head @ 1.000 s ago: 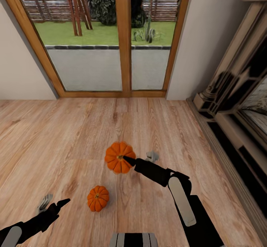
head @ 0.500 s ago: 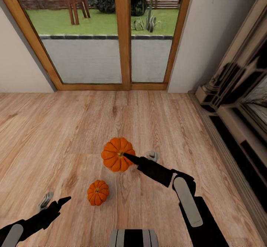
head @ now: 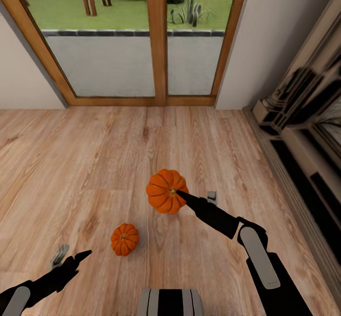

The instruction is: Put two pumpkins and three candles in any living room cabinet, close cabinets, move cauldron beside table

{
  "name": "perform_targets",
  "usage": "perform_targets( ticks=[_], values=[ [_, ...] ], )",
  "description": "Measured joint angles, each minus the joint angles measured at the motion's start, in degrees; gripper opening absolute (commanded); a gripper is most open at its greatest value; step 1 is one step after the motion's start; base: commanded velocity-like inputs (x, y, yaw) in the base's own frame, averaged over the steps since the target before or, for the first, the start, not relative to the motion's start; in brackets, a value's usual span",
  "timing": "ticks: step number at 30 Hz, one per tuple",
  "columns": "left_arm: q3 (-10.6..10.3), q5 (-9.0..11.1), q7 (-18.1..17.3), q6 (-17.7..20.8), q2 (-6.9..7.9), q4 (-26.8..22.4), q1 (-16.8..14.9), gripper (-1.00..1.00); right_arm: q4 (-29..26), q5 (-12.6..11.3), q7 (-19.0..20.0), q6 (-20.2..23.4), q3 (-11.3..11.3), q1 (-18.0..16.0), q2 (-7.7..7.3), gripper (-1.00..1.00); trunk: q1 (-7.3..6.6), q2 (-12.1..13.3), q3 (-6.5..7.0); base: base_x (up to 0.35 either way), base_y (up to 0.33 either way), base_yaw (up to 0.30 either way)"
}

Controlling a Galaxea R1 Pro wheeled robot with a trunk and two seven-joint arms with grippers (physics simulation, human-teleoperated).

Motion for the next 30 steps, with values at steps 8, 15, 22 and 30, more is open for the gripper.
perform_targets(
  ticks=[8, 15, 22, 30],
  values=[
    [0.1, 0.0, -2.7, -0.1, 0.08, 0.0, 0.0, 1.00, 0.1, 0.0, 0.0, -0.1, 0.2, 0.0, 0.09, -1.00, 0.21, -0.1, -1.77, 0.000, 0.000, 0.000],
    [0.2, 0.0, -3.2, -0.1, 0.08, 0.0, 0.0, 1.00, 0.1, 0.0, 0.0, -0.2, 0.3, 0.0, 0.16, -1.00, 0.39, -0.2, -3.32, 0.000, 0.000, 0.000],
    [0.2, 0.0, -3.3, -0.1, 0.09, 0.0, 0.0, 1.00, 0.2, 0.1, -0.1, -0.2, 0.3, 0.0, 0.28, -1.00, 0.57, -0.3, -4.87, 0.000, 0.000, 0.000],
    [0.2, 0.0, -3.3, -0.1, 0.09, 0.0, 0.0, 1.00, 0.2, 0.0, -0.1, -0.2, 0.3, 0.0, 0.62, -1.00, 0.56, -0.3, -4.88, 0.000, -0.017, 0.000]
  ],
)
